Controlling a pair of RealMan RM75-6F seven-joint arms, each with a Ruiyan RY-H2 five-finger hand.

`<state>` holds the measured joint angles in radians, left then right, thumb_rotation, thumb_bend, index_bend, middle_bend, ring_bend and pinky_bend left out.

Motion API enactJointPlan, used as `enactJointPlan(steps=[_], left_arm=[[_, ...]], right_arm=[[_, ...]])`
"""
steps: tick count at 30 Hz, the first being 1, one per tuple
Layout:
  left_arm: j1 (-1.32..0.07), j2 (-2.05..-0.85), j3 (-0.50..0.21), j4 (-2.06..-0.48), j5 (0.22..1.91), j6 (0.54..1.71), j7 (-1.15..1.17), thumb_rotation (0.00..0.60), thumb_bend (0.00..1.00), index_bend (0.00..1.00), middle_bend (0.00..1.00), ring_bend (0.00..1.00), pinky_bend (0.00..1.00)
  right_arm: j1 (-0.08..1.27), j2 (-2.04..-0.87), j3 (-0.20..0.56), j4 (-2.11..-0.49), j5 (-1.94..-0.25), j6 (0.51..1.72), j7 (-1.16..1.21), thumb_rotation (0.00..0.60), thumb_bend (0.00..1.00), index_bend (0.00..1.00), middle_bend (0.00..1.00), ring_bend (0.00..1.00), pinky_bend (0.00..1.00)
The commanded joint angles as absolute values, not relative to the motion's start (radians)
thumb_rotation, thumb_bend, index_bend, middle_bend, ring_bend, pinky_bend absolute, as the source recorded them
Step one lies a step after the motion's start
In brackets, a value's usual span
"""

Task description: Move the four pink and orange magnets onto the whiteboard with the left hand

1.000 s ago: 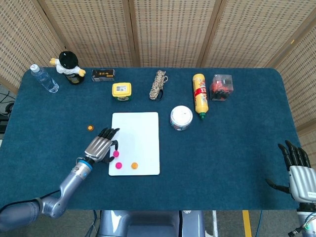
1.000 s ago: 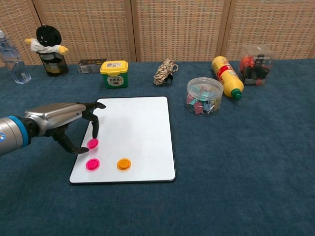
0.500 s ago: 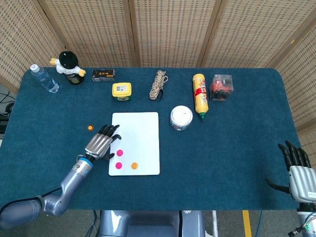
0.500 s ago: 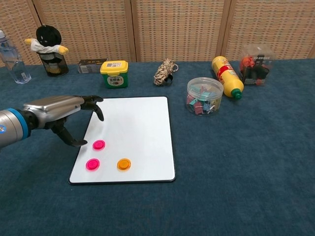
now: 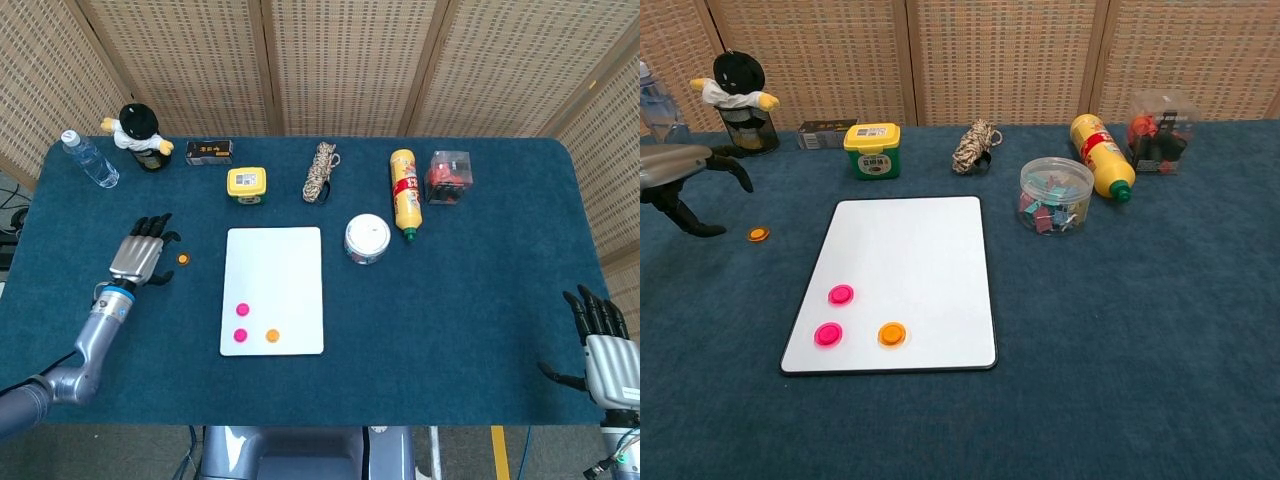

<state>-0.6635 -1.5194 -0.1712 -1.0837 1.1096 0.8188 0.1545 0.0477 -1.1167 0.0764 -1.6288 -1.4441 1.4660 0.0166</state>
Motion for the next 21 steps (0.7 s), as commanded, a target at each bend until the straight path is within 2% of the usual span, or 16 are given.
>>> enactJointPlan(steps=[1, 12, 21], left_arm=[[-0.679, -1.548, -0.176, -0.967, 1.095, 0.754, 0.097, 0.6, 0.3, 0.26, 0.0, 0.0, 0.0], [-0.728, -1.674, -0.165, -0.765, 1.149, 0.67, -0.008, 0.6, 0.31, 0.31, 0.0, 0.0, 0.0], [-0.741, -1.717, -0.157, -0.704, 1.197, 0.669, -0.069, 0.6, 0.31, 0.32, 0.0, 0.0, 0.0]], right_arm=[[0.049, -1.117, 0.077, -1.632, -1.441, 1.463, 0.013, 0.6, 0.0, 0.0, 0.0, 0.0, 0.0], [0.051, -1.116, 0.08, -1.641, -1.428, 1.455, -0.001, 0.6, 0.0, 0.0, 0.0, 0.0, 0.0], [0.052, -1.112, 0.079, -1.643, -1.425, 1.451, 0.004, 0.6, 0.0, 0.0, 0.0, 0.0, 0.0]])
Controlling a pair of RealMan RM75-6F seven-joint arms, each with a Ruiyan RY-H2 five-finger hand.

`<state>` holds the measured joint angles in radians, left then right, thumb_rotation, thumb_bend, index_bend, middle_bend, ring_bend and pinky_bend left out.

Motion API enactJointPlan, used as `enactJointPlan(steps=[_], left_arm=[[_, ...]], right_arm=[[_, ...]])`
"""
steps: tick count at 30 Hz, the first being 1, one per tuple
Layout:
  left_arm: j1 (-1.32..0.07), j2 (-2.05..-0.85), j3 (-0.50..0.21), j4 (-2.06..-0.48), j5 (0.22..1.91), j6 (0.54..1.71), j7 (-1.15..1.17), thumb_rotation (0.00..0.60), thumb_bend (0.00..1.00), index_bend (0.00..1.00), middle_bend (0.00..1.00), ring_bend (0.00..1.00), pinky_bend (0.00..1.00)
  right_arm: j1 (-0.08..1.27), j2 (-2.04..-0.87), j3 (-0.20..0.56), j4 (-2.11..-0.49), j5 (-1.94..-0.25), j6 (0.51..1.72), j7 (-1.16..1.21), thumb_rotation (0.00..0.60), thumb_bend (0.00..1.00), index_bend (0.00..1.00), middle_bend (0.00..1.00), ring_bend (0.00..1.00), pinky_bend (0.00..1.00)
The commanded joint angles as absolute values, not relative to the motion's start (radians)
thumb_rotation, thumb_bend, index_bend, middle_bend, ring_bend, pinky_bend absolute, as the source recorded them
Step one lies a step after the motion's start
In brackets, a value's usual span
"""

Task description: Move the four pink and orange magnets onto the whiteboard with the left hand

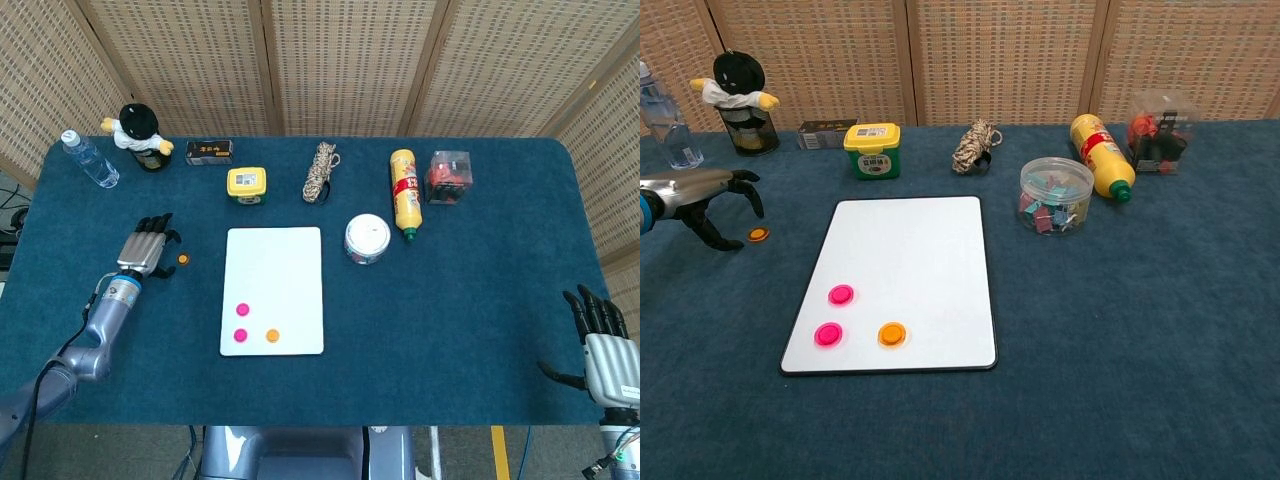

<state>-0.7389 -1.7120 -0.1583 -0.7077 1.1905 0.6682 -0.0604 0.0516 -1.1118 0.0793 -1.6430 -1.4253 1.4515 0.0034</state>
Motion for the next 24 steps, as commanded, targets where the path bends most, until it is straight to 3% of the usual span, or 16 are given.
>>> enactJointPlan(steps=[1, 10, 17, 24], left_arm=[[-0.741, -1.72, -0.156, -0.702, 1.204, 0.672, -0.077, 0.6, 0.31, 0.32, 0.0, 0.0, 0.0], [-0.741, -1.729, -0.148, -0.697, 1.234, 0.685, -0.098, 0.6, 0.31, 0.38, 0.0, 0.0, 0.0], [-0.736, -1.736, -0.146, -0.697, 1.236, 0.684, -0.089, 0.6, 0.32, 0.56, 0.0, 0.0, 0.0], [-0.731, -1.719, -0.154, -0.734, 1.241, 0.708, -0.092, 0.6, 0.32, 0.58, 0.0, 0.0, 0.0]], right_arm=[[0.052, -1.111, 0.079, -1.643, -1.425, 1.45, 0.005, 0.6, 0.0, 0.0, 0.0, 0.0, 0.0], [0.053, -1.108, 0.078, -1.645, -1.424, 1.446, 0.009, 0.6, 0.0, 0.0, 0.0, 0.0, 0.0], [0.054, -1.105, 0.077, -1.648, -1.423, 1.442, 0.014, 0.6, 0.0, 0.0, 0.0, 0.0, 0.0], [0.053, -1.104, 0.077, -1.649, -1.425, 1.442, 0.02, 0.6, 0.0, 0.0, 0.0, 0.0, 0.0]])
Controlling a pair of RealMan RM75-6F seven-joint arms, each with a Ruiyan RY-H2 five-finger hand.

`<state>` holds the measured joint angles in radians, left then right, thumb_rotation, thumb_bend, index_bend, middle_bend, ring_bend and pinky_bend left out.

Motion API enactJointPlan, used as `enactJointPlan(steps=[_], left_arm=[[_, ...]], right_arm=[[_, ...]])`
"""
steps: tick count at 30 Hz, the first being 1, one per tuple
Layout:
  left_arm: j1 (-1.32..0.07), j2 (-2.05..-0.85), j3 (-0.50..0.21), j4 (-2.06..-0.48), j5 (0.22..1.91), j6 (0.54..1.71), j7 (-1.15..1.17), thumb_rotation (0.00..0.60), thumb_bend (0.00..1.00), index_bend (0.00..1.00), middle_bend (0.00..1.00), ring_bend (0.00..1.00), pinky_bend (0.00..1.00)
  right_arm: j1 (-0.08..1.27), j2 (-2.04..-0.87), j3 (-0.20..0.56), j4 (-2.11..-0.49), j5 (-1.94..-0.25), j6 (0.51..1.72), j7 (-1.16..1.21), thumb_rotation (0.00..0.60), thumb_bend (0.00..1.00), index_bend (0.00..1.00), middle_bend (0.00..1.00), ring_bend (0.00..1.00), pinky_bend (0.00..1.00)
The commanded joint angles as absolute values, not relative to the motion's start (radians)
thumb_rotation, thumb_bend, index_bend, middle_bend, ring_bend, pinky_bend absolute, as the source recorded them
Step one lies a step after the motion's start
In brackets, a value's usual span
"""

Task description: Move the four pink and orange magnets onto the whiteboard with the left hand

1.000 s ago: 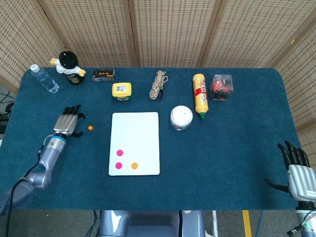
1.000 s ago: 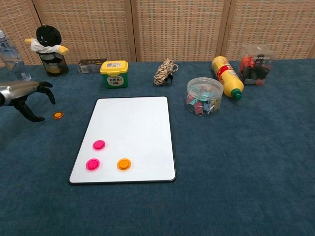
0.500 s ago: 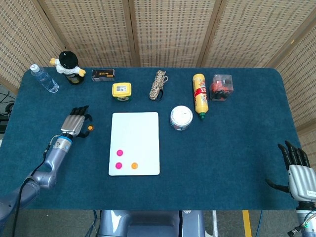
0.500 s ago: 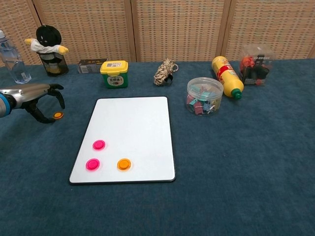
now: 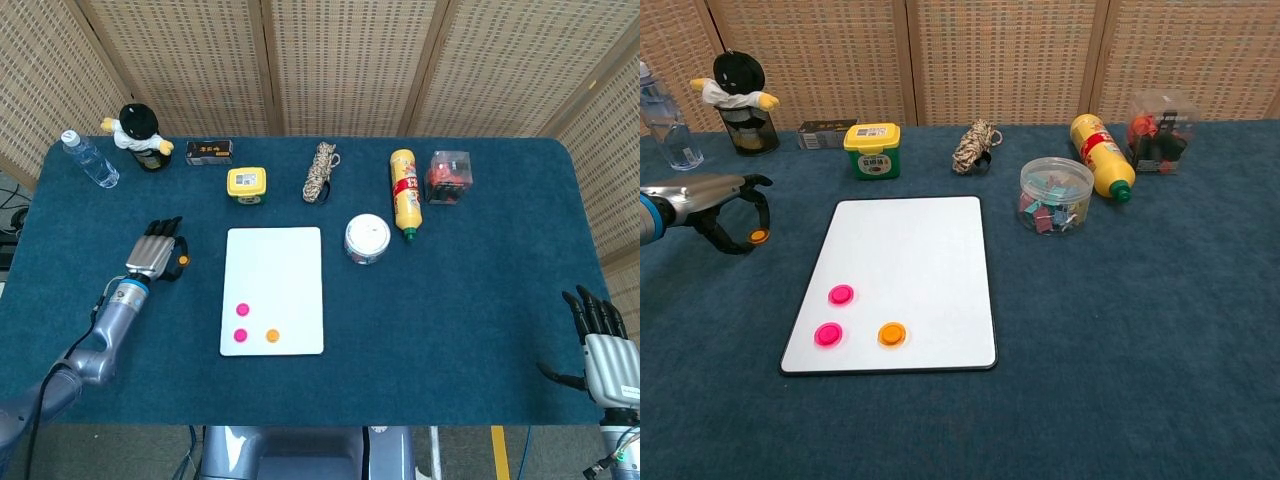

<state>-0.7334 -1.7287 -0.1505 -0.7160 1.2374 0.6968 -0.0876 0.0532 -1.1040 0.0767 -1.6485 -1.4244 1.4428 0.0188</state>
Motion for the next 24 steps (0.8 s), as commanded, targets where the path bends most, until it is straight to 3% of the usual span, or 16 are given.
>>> enactJointPlan(steps=[1, 9, 15, 24], left_arm=[[-0.729, -1.71, -0.156, -0.754, 1.245, 0.719, -0.097, 0.6, 0.32, 0.58, 0.0, 0.0, 0.0], [-0.721, -1.611, -0.159, -1.023, 1.319, 0.84, -0.101, 0.6, 0.31, 0.58, 0.0, 0.0, 0.0], [-0.733, -1.586, -0.139, -1.2, 1.348, 0.855, -0.027, 0.6, 0.31, 0.58, 0.0, 0.0, 0.0], [-0.775, -1.668, -0.136, -1.251, 1.289, 0.805, 0.104, 0.6, 0.31, 0.59, 0.0, 0.0, 0.0]], right_arm=[[0.053, -1.103, 0.076, -1.649, -1.425, 1.442, 0.022, 0.6, 0.0, 0.0, 0.0, 0.0, 0.0], [0.054, -1.101, 0.076, -1.65, -1.427, 1.44, 0.03, 0.6, 0.0, 0.0, 0.0, 0.0, 0.0], [0.054, -1.099, 0.075, -1.649, -1.428, 1.439, 0.036, 0.6, 0.0, 0.0, 0.0, 0.0, 0.0], [0.052, -1.097, 0.074, -1.646, -1.43, 1.441, 0.051, 0.6, 0.0, 0.0, 0.0, 0.0, 0.0]])
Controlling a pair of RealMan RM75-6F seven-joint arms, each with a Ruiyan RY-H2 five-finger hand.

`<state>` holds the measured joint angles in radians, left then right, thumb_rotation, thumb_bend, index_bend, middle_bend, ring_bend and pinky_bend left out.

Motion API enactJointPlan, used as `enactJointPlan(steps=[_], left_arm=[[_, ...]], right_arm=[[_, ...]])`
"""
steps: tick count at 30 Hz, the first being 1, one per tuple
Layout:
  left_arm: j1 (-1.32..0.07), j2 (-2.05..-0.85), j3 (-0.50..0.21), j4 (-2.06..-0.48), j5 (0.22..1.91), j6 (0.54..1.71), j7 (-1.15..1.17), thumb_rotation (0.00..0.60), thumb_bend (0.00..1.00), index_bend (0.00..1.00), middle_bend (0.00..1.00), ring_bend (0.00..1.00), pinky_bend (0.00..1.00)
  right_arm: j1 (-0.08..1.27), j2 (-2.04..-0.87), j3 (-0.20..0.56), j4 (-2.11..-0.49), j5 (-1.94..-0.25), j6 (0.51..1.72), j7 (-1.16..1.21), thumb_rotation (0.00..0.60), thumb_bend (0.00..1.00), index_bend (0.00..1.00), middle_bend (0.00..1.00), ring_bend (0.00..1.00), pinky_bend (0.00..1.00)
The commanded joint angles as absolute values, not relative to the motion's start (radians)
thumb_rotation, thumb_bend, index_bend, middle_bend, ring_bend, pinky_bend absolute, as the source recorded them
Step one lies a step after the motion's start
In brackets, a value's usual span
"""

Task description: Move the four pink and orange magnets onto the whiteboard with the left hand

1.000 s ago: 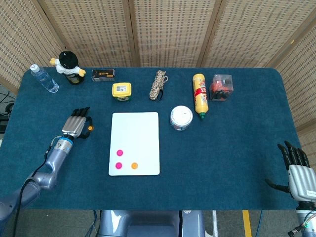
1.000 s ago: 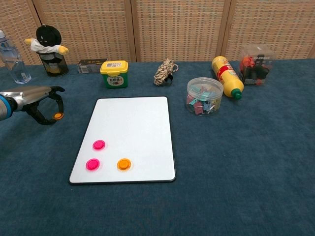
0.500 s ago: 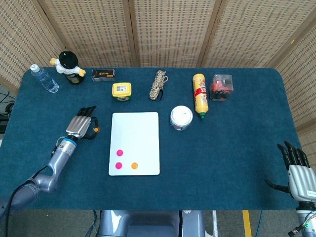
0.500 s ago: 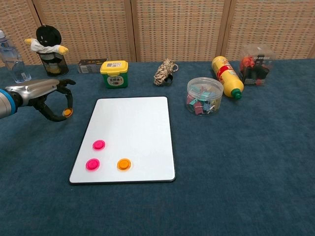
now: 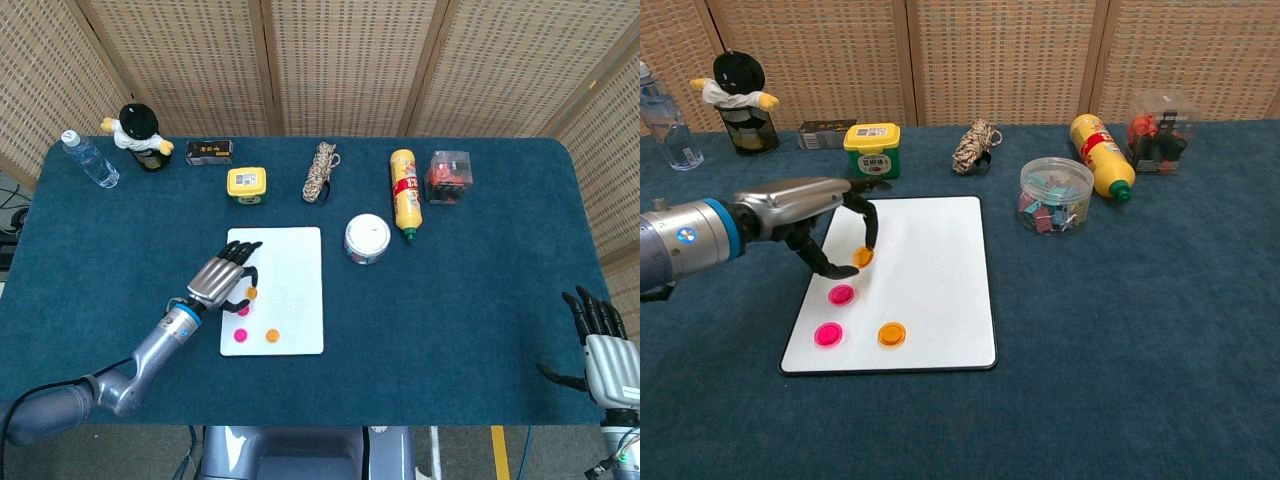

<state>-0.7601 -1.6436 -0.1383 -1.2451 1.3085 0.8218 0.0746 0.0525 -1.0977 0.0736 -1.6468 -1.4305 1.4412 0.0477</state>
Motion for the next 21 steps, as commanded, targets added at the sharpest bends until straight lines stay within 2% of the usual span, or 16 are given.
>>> enactJointPlan(steps=[1, 9, 21], left_arm=[[-0.778, -1.677, -0.136, -1.251, 1.281, 0.8, 0.114, 0.6, 0.31, 0.59, 0.0, 0.0, 0.0], [-0.798, -1.718, -0.141, -1.254, 1.238, 0.783, 0.165, 0.6, 0.31, 0.58, 0.0, 0.0, 0.0], [-0.799, -1.718, -0.14, -1.266, 1.19, 0.784, 0.199, 0.6, 0.31, 0.58, 0.0, 0.0, 0.0]], right_arm=[[0.052, -1.097, 0.074, -1.646, -1.43, 1.441, 0.052, 0.6, 0.0, 0.0, 0.0, 0.0, 0.0], [0.052, -1.093, 0.074, -1.648, -1.427, 1.436, 0.065, 0.6, 0.0, 0.0, 0.0, 0.0, 0.0], [0.051, -1.091, 0.073, -1.647, -1.43, 1.438, 0.07, 0.6, 0.0, 0.0, 0.0, 0.0, 0.0]])
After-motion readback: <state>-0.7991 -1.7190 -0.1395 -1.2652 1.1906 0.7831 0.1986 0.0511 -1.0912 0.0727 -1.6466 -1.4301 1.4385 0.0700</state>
